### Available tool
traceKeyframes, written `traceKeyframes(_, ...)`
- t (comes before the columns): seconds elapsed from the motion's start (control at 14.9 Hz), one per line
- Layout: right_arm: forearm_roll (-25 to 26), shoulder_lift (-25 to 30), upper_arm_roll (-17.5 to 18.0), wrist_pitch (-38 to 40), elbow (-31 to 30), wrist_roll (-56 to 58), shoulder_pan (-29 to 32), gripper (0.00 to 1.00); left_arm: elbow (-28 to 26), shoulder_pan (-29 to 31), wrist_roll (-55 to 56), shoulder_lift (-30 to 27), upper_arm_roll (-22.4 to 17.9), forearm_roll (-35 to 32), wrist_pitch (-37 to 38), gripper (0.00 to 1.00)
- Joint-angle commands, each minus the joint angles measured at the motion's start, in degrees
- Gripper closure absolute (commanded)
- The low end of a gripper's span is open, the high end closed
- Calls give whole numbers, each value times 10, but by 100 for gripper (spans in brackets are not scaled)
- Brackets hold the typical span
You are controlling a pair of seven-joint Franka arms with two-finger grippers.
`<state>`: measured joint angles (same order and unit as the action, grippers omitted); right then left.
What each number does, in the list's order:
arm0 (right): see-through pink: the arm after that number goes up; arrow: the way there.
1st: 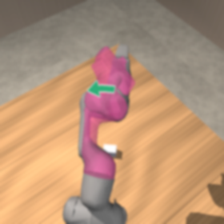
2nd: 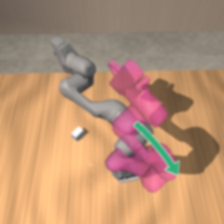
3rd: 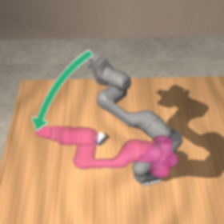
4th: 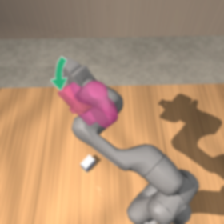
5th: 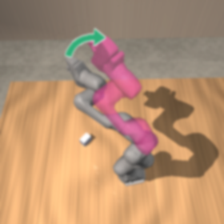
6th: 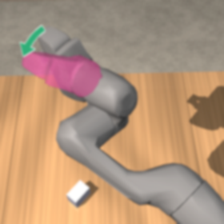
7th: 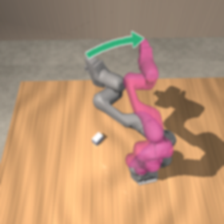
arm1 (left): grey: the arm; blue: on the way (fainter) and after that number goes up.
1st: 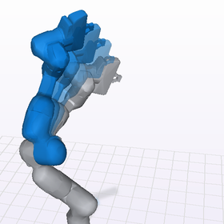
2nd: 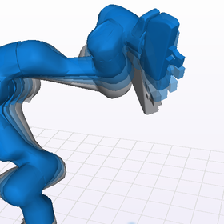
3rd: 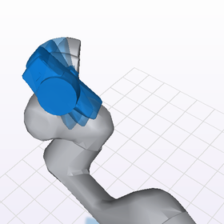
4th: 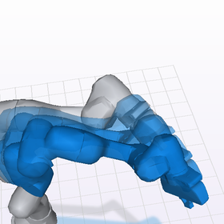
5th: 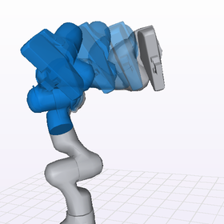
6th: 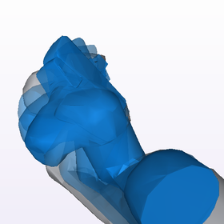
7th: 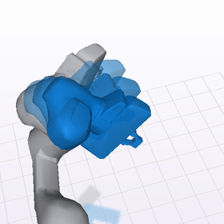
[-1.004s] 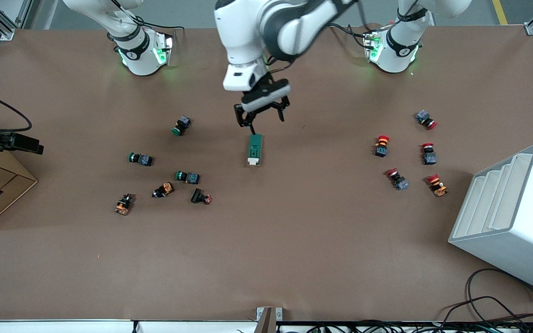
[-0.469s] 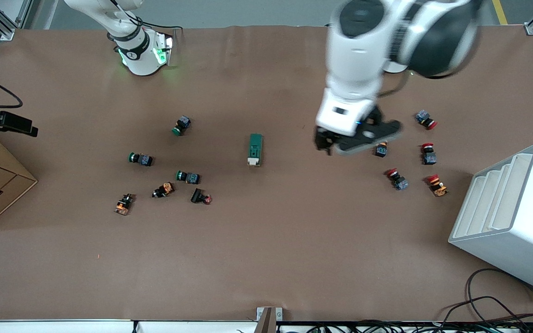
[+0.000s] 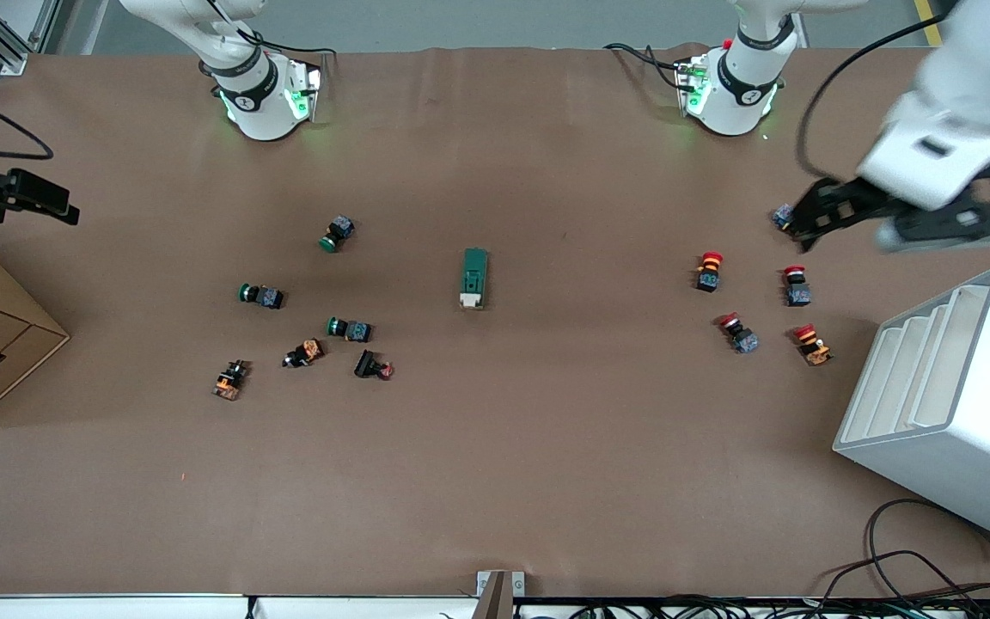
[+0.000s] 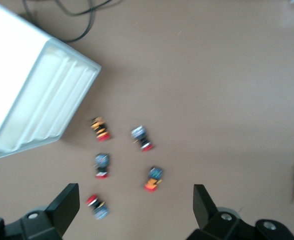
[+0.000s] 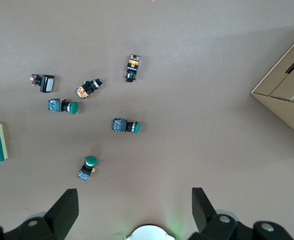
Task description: Close load switch with both arms
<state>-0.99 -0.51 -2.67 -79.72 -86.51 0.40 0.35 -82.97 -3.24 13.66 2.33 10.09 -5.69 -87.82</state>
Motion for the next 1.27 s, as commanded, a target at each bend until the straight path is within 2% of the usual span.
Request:
traceKeyframes(0.0, 8, 69, 5, -16, -73, 5, -1, 0, -33, 14, -58, -38, -25, 28, 23, 0)
traceKeyframes(0.13, 8, 100, 4, -16, -102, 4, -12, 0, -37, 52, -86, -51, -21, 45, 31, 0)
traceKeyframes(0.4, 9, 128, -3, -17, -103, 5, -24, 0, -65, 67, -86, -72, -15, 46, 31, 0)
traceKeyframes(1.21, 10, 123, 0, -40, -92, 5, -16, 0, -45, 65, -89, -74, -3, 69, 26, 0)
